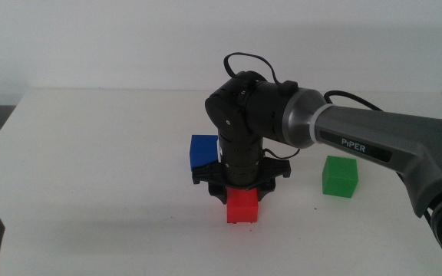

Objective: Stack red cubes first, then green, then blue cubes in a specific spot.

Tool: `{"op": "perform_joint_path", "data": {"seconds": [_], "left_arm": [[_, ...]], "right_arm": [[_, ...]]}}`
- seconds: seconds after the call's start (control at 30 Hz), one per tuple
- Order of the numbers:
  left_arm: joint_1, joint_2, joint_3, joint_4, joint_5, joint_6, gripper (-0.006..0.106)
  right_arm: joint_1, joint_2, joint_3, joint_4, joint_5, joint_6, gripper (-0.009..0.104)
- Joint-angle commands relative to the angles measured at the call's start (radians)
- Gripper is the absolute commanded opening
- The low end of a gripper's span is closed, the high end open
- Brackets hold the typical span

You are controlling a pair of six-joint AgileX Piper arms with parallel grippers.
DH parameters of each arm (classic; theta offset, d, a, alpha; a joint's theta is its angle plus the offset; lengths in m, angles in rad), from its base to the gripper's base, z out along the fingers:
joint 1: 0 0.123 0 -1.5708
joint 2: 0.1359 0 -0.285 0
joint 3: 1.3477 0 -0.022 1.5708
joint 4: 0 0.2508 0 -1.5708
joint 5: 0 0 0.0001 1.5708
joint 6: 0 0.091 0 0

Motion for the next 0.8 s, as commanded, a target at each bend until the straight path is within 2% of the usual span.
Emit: {"op": "perform_joint_path", "data": {"seconds": [0.0, 0.03, 0.07, 0.17, 0.23, 0.4, 0.6, 0.77], "left_arm": [[0.001, -0.003, 0.001, 0.001, -0.012, 0.001, 0.094], [0.001, -0.003, 0.001, 0.001, -0.012, 0.001, 0.094], [0.001, -0.003, 0.001, 0.001, -0.012, 0.001, 0.094], [0.001, -0.003, 0.001, 0.001, -0.012, 0.001, 0.094], [0.001, -0.003, 0.001, 0.001, -0.012, 0.003, 0.094], [0.001, -0.003, 0.001, 0.005, -0.012, 0.001, 0.094], [0.001, -0.003, 0.001, 0.005, -0.012, 0.001, 0.094], [0.001, -0.003, 0.001, 0.005, -0.012, 0.001, 0.094]], "right_arm": [[-0.007, 0.006, -0.005, -0.006, 0.002, 0.0, 0.042], [-0.007, 0.006, -0.005, -0.014, -0.005, 0.004, 0.059], [-0.007, 0.006, -0.005, -0.023, -0.016, 0.007, 0.068], [-0.005, -0.029, -0.005, -0.04, -0.015, 0.007, 0.085], [0.001, -0.089, -0.005, -0.084, 0.0, -0.016, 0.091], [-0.028, -0.3, -0.003, -0.224, 0.059, -0.014, 0.091], [-0.163, -0.393, 0.108, -0.238, 0.054, -0.004, 0.091], [-0.239, -0.394, 0.314, -0.211, -0.134, 0.027, 0.091]]}}
